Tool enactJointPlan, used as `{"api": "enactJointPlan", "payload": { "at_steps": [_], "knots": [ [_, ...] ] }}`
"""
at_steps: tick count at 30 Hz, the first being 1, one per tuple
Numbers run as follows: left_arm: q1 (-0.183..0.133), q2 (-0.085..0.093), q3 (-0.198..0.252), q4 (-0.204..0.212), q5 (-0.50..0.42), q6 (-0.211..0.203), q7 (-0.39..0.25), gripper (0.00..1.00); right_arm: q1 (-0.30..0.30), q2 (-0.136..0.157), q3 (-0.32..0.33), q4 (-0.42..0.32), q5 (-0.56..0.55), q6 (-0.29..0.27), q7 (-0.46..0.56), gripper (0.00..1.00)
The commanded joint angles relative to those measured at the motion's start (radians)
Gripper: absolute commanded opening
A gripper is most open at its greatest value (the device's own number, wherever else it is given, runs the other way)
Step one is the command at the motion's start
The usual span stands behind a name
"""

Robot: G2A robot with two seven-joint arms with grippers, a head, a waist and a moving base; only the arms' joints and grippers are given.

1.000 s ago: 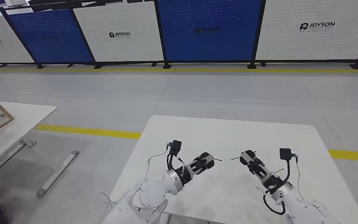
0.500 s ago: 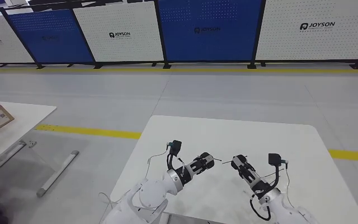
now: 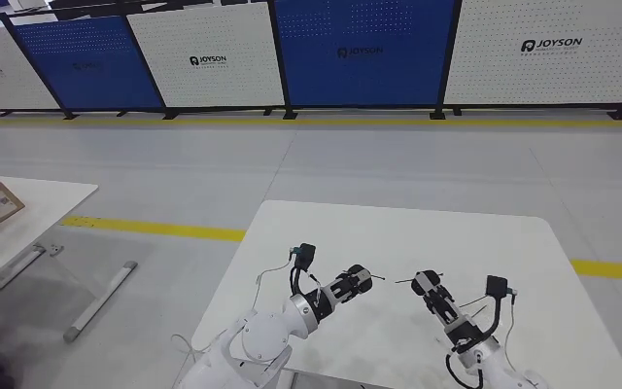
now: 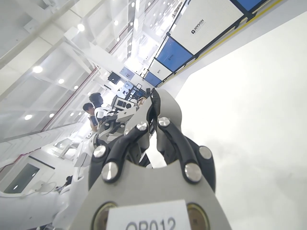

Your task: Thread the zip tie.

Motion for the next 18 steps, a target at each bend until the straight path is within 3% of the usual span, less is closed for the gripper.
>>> {"api": "enactJointPlan", "payload": {
  "at_steps": [1, 12, 18],
  "knots": [
    [0.0, 0.0, 0.0, 0.0, 0.0, 0.0, 0.0, 0.0, 0.0, 0.0, 0.0, 0.0, 0.001, -0.002, 0.001, 0.0],
    [0.0, 0.0, 0.0, 0.0, 0.0, 0.0, 0.0, 0.0, 0.0, -0.008, 0.0, -0.016, -0.001, 0.014, 0.005, 0.0],
    [0.0, 0.0, 0.0, 0.0, 0.0, 0.0, 0.0, 0.0, 0.02, -0.028, -0.028, -0.021, -0.032, 0.093, -0.022, 0.0]
  ]
}}
